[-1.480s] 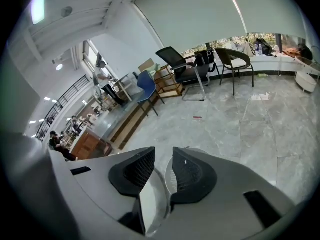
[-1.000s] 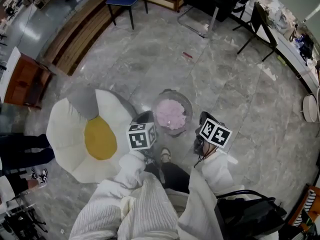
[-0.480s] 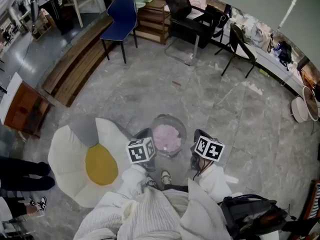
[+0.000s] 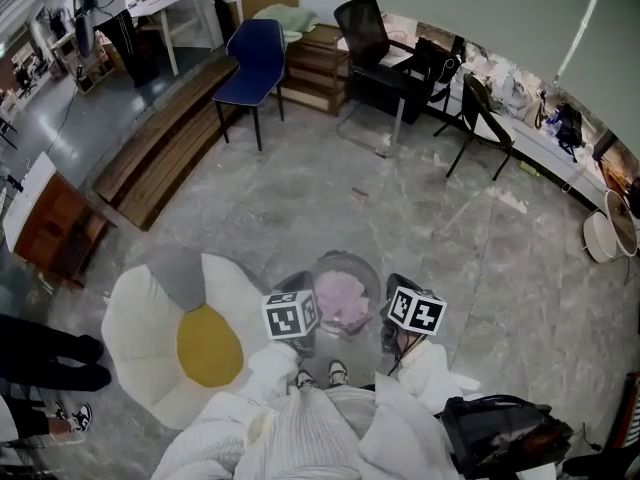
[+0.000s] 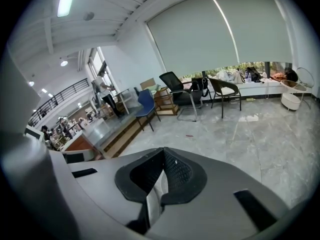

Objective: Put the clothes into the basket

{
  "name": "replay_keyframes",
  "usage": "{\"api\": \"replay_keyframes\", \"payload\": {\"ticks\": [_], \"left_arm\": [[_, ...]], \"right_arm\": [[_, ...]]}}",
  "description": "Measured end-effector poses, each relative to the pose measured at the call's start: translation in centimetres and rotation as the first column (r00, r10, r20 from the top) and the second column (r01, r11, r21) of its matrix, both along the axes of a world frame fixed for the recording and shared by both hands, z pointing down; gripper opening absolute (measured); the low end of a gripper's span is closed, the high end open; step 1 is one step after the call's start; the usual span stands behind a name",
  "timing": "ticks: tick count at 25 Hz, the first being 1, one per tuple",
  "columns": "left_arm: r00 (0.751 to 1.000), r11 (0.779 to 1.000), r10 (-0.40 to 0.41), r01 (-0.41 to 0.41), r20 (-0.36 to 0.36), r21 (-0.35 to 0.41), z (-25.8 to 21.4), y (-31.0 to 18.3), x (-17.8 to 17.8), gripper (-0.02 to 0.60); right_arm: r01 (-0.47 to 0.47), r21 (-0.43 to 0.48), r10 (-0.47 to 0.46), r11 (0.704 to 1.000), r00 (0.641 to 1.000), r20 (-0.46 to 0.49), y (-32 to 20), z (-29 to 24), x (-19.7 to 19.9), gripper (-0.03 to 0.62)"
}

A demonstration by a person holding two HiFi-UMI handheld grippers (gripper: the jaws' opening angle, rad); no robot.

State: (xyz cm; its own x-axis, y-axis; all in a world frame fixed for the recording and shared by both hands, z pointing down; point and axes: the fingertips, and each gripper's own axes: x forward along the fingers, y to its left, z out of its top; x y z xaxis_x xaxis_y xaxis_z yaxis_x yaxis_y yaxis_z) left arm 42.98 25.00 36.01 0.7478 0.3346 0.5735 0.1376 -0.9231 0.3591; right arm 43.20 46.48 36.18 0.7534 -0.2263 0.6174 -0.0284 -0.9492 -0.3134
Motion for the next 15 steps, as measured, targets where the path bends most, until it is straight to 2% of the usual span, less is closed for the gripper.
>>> {"api": "replay_keyframes", "payload": {"ticks": [8,15], "left_arm": [[1.0,1.0,0.005,-0.005,0.002,-0.004,0.5,-1.8,-0.5,0.003],[0.999,0.999,0.038,-0.038,0.004,-0.016,0.3,-1.4,-0.9,0.003]], "right_arm": [[0.007,-0.011,-0.007,1.0,1.0,-0.001,-1.8,0.5,-0.7,0.023],[-0.028,-0.052,0.028,0.998,1.0,-0.002,-0.8,-0.4,-2.2,0.023]]}}
